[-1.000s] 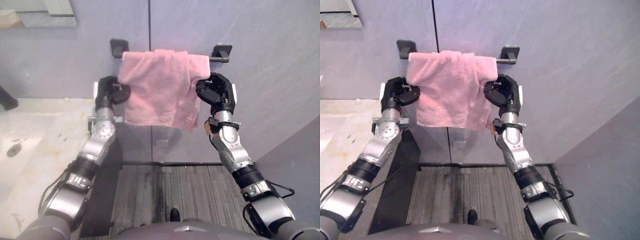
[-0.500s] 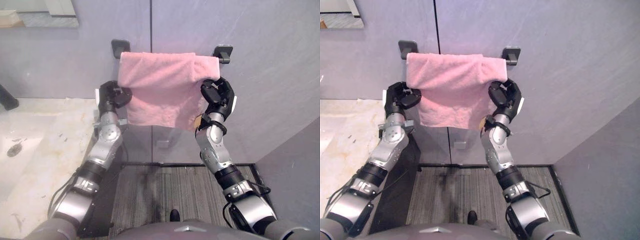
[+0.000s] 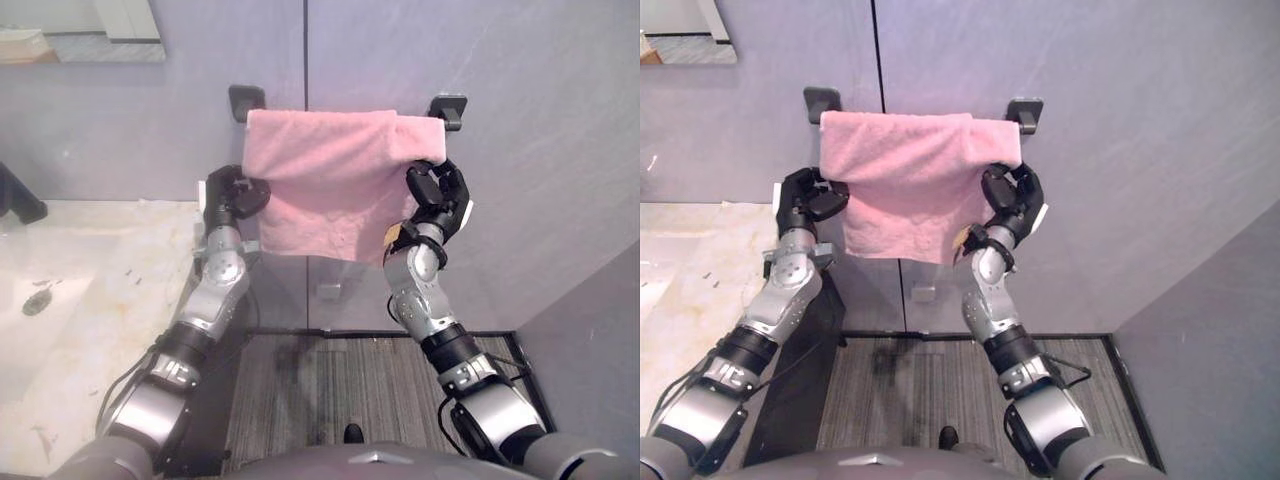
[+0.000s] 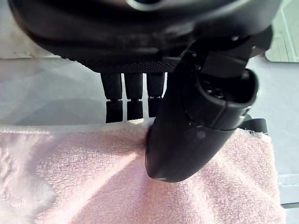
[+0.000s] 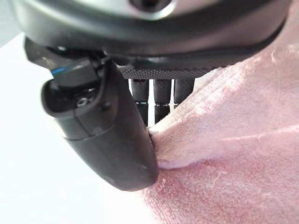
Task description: Organize the bathroom.
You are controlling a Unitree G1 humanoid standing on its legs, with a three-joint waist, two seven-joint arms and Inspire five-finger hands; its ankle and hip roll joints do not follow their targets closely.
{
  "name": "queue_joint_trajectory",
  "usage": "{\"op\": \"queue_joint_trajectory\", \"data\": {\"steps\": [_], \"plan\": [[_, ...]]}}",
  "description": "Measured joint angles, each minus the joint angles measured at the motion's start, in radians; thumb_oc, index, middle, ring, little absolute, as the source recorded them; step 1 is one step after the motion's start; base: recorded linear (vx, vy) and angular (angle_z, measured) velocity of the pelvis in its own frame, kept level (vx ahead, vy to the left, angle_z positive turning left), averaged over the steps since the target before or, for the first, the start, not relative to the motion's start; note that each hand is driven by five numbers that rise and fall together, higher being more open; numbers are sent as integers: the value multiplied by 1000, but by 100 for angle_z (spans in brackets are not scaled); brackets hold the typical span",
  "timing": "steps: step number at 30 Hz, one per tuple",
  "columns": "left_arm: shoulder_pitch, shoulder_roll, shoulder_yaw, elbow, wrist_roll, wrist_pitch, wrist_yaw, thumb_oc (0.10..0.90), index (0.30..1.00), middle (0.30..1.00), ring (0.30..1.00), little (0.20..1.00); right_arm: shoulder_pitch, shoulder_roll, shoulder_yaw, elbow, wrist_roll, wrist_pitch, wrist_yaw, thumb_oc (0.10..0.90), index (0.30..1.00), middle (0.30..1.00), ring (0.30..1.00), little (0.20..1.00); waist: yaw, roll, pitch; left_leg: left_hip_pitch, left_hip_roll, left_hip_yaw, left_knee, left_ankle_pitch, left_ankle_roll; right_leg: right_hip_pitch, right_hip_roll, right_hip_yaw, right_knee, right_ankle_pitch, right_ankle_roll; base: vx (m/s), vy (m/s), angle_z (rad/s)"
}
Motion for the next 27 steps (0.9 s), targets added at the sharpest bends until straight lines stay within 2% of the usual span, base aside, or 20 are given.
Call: {"op": "queue_joint_trajectory", "data": {"steps": [9, 13, 20, 23, 27], "plan": [[1, 1, -16, 0, 0, 0, -2, 400, 300, 300, 300, 300, 37, -33, -1, -3, -35, 43, 14, 400, 300, 300, 300, 300, -2, -4, -20, 0, -6, 2, 0, -3, 3, 0, -1, 1, 0, 0, 0, -26, -1, 0], [11, 7, -11, -4, 1, 0, -6, 400, 300, 300, 300, 300, 94, -70, -27, -27, -99, 61, 107, 400, 300, 300, 300, 300, -4, -15, -27, -2, -6, 5, 0, -4, 5, -4, 0, 3, 0, 0, 0, -35, -9, -2], [36, 19, 24, -4, 4, 0, -45, 400, 300, 300, 300, 300, 175, -214, -85, -43, -244, 99, 299, 400, 300, 300, 300, 300, -7, -19, -28, -2, -7, 10, 0, -11, 10, -4, 0, 10, 0, 0, 1, -19, -11, -1], [36, 24, 24, -5, 6, 0, -58, 400, 300, 300, 300, 300, 195, -218, -126, -39, -247, 99, 380, 400, 300, 300, 300, 300, -9, -29, -28, -2, -6, 12, 0, -12, 9, -4, 0, 10, 0, 0, 2, 0, 0, 0], [36, 33, 24, -5, 6, 0, -66, 400, 300, 300, 300, 300, 194, -230, -148, -13, -245, 99, 435, 400, 300, 300, 300, 300, -18, -39, -27, 0, -7, 13, 0, -15, 12, -1, -1, 11, 0, -4, 13, -8, -14, 1]]}}
